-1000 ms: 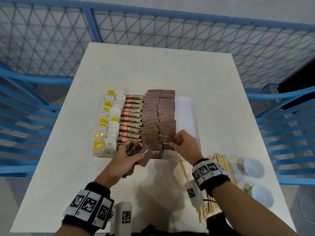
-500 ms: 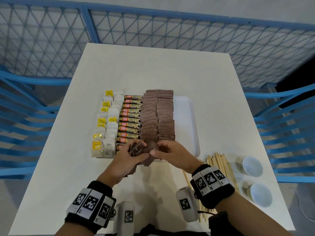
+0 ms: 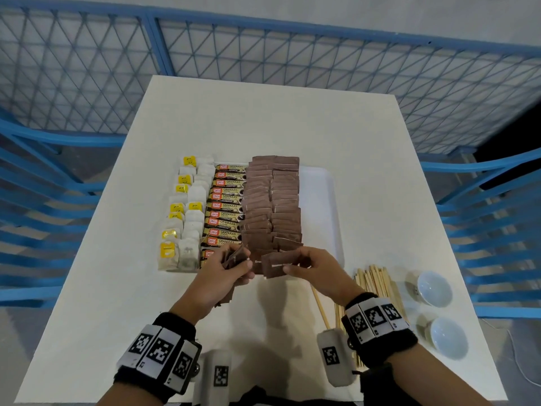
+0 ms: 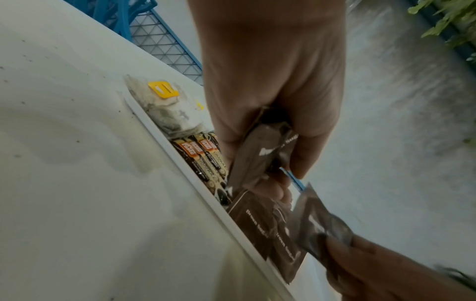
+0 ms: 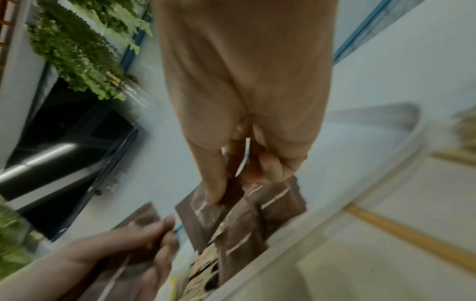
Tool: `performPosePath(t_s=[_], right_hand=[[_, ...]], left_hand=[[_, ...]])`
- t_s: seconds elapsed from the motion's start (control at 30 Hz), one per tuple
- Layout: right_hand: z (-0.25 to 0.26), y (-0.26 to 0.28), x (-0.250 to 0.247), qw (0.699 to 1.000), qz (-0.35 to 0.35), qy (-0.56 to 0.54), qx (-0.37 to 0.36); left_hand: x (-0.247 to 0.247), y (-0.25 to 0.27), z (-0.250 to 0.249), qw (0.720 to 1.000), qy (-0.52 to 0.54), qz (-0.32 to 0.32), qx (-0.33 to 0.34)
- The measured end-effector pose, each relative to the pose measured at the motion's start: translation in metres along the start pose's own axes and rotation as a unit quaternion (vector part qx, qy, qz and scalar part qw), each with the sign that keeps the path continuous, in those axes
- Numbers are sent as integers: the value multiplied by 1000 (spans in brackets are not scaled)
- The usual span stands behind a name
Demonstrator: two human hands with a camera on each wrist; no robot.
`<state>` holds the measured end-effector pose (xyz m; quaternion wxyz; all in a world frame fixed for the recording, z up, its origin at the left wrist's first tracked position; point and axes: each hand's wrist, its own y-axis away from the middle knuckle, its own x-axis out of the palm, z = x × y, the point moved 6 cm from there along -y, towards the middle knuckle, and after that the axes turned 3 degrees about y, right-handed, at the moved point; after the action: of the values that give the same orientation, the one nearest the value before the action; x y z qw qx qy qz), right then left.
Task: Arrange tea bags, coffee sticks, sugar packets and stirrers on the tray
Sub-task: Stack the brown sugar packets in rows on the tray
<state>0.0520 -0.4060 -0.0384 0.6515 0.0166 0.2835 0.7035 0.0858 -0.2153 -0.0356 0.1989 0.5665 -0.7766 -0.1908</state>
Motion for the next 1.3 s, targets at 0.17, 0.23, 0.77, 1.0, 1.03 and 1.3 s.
performPosePath(t_s=[0.17,0.23,0.77,1.0,1.03,1.3], right_hand=[[-27,0,-35,987,-109,108,44],[-28,-2,-40,979,-122,155,46],[-21,-25,-12,972,-132,181,63],[-24,-23,-12,970,-148,190,20],[-23,-20,-12,965,-162,205,9],[32,1,17,982,-89,143,-86]], left_hand=[[-16,-1,16,980,171,-38,-90],[-20,0,19,971,209,-39,-108],[-11,6,10,967,224,19,-121],[-9,5,9,974,199,23,-107],[-9,4,8,974,197,24,-106],[-2,1,-1,972,221,35,-68]])
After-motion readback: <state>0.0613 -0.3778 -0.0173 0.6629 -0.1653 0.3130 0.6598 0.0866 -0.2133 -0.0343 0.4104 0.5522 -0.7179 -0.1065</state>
